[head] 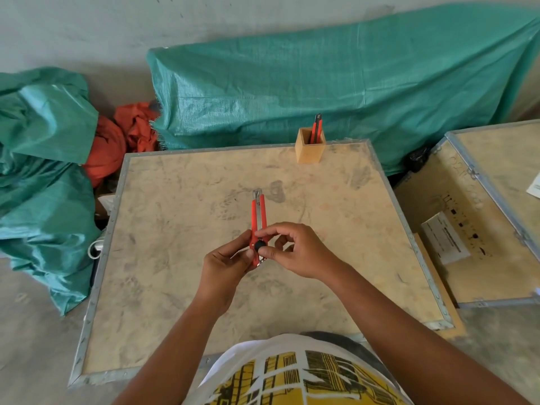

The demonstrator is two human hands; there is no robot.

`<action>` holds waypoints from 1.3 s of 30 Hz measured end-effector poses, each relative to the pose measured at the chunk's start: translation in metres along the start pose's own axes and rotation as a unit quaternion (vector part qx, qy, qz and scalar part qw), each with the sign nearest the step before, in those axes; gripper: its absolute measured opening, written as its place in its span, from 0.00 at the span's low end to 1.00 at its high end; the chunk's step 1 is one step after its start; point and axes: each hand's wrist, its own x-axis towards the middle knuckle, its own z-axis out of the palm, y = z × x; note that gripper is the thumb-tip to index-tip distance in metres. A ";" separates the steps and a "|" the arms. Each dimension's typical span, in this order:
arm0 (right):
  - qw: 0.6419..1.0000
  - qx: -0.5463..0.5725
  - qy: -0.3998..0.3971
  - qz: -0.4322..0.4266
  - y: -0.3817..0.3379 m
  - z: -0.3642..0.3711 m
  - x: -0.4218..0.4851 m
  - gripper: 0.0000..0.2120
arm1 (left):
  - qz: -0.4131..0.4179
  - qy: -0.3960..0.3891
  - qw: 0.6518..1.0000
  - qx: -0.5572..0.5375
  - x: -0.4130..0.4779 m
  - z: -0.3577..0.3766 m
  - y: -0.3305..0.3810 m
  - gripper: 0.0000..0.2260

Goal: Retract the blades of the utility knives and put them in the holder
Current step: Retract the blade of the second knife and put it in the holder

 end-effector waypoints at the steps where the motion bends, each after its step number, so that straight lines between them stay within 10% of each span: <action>1: 1.000 -0.003 0.004 -0.003 0.001 -0.001 0.001 0.12 | 0.000 0.000 1.000 -0.001 0.001 0.001 0.000 0.18; 16: 0.986 0.091 0.125 0.063 0.022 -0.059 0.014 0.11 | 0.015 -0.062 0.994 0.087 0.043 0.065 0.007 0.20; 39: 0.957 -0.073 0.280 0.009 0.121 -0.228 0.274 0.15 | 0.108 -0.062 0.911 0.393 0.365 0.192 0.045 0.20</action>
